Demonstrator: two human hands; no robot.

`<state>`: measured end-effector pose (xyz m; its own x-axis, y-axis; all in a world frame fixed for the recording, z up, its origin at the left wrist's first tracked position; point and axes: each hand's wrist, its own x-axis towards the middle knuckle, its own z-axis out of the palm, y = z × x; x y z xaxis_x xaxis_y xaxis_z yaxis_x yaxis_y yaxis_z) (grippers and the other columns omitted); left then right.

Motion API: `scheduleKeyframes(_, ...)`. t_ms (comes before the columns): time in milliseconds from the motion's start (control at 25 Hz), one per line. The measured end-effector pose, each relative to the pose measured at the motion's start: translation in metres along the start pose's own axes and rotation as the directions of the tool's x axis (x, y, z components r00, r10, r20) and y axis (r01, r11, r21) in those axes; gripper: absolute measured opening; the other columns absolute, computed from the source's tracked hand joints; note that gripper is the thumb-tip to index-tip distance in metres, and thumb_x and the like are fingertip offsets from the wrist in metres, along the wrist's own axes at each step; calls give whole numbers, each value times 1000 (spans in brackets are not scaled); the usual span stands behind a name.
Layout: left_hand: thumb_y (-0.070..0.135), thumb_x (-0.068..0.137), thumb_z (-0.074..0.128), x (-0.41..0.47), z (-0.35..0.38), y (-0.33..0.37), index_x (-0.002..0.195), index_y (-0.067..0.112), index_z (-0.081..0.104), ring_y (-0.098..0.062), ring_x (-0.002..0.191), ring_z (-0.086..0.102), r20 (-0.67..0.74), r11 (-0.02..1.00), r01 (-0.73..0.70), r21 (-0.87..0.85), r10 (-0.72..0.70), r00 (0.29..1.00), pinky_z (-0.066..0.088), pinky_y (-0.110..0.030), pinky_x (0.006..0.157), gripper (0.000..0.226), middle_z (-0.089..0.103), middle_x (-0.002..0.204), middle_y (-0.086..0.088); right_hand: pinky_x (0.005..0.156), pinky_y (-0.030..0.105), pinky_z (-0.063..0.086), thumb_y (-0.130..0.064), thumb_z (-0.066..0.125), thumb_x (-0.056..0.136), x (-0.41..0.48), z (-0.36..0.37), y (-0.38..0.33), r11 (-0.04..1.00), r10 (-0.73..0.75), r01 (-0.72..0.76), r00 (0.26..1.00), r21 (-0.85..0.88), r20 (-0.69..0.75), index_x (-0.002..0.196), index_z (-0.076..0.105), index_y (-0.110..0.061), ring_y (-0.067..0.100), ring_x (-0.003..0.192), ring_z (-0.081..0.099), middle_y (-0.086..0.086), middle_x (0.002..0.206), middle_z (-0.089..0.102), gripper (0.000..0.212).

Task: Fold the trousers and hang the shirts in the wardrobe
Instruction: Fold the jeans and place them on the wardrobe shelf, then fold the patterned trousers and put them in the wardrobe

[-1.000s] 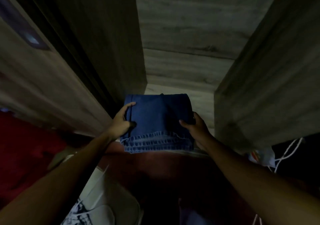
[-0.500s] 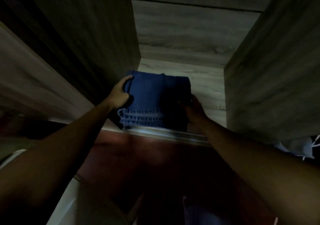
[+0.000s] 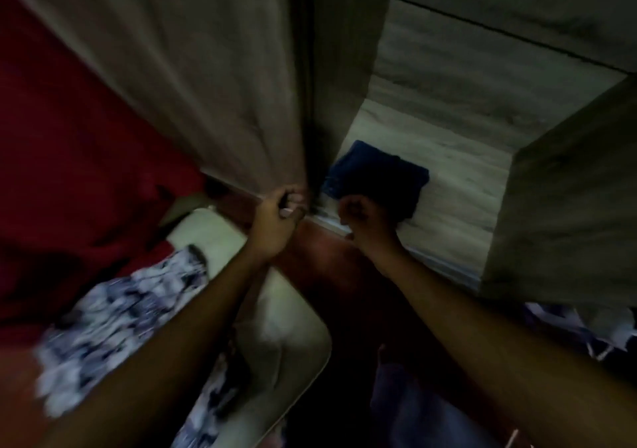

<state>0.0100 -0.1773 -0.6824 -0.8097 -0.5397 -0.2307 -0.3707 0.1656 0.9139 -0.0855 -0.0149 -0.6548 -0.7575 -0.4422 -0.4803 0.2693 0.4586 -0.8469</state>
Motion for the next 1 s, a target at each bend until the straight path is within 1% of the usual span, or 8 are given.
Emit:
scheduleKeyframes(80, 0, 87, 62, -47, -42, 1, 111, 13, 64, -4, 75, 61, -129, 999, 47, 0, -47, 991, 50, -19, 75, 28, 68, 92, -4, 61, 29, 52, -22, 67, 87, -31, 42, -13, 1000, 6, -4, 994, -19, 110, 86, 63, -27, 17, 81, 65, 2, 94, 69, 7)
scheduleKeyframes(240, 13, 87, 63, -144, -131, -13, 106, 22, 65, -14, 85, 67, -299, 977, 211, 0, -202, 933, 55, -29, 81, 21, 72, 97, -4, 58, 17, 43, -6, 66, 90, -87, 122, -33, 994, 34, 2, 949, -113, 313, 94, 60, -13, 3, 72, 55, -2, 86, 62, 9)
scheduleKeyframes(440, 7, 94, 62, -209, -169, -43, 106, 16, 66, -6, 73, 66, -386, 924, 380, 47, -334, 860, 58, -30, 72, 16, 70, 87, 0, 76, 28, 48, -5, 65, 89, -113, 172, -17, 906, 62, 89, 939, -414, 337, 87, 69, 2, 25, 85, 63, 18, 90, 70, 9)
scheduleKeyframes(520, 7, 95, 60, -218, -167, -50, 112, 12, 64, 2, 69, 65, -355, 911, 409, 61, -363, 861, 56, -22, 64, 18, 70, 90, -1, 63, 28, 43, -17, 64, 90, -123, 181, -5, 826, 105, 104, 937, -554, 333, 58, 57, -13, 20, 63, 56, 5, 61, 57, 33)
scheduleKeyframes(600, 12, 93, 62, -214, -162, -54, 118, 19, 61, -9, 88, 66, -331, 909, 388, 152, -323, 886, 58, -30, 77, 26, 67, 109, -4, 47, 23, 31, -35, 68, 88, -134, 182, 7, 760, 140, 96, 942, -643, 306, 52, 40, -19, 10, 45, 40, -6, 49, 39, 48)
scheduleKeyframes(760, 29, 87, 70, -164, -160, -43, 134, 19, 51, -22, 121, 46, -246, 873, 190, 449, -84, 966, 40, -36, 100, 51, 53, 133, -5, 46, 23, 38, -67, 75, 66, -155, 177, 37, 638, 297, 52, 904, -768, 307, 77, 49, -9, 12, 57, 52, -2, 66, 52, 64)
scheduleKeyframes(880, 37, 79, 78, -128, -162, -46, 142, 16, 41, -31, 124, 52, -112, 816, 196, 544, -161, 981, 44, -46, 103, 76, 57, 135, -13, 79, 36, 55, -63, 77, 66, -165, 180, 61, 593, 336, 79, 880, -802, 335, 114, 59, 7, 31, 100, 67, 19, 111, 67, 86)
scheduleKeyframes(1000, 31, 84, 75, -119, -165, -59, 135, 14, 52, -36, 113, 61, -127, 686, 329, 648, -329, 936, 50, -45, 96, 58, 66, 122, -17, 74, 34, 56, -29, 73, 82, -161, 175, 53, 619, 255, 86, 918, -781, 304, 95, 66, 5, 31, 90, 69, 16, 95, 70, 37)
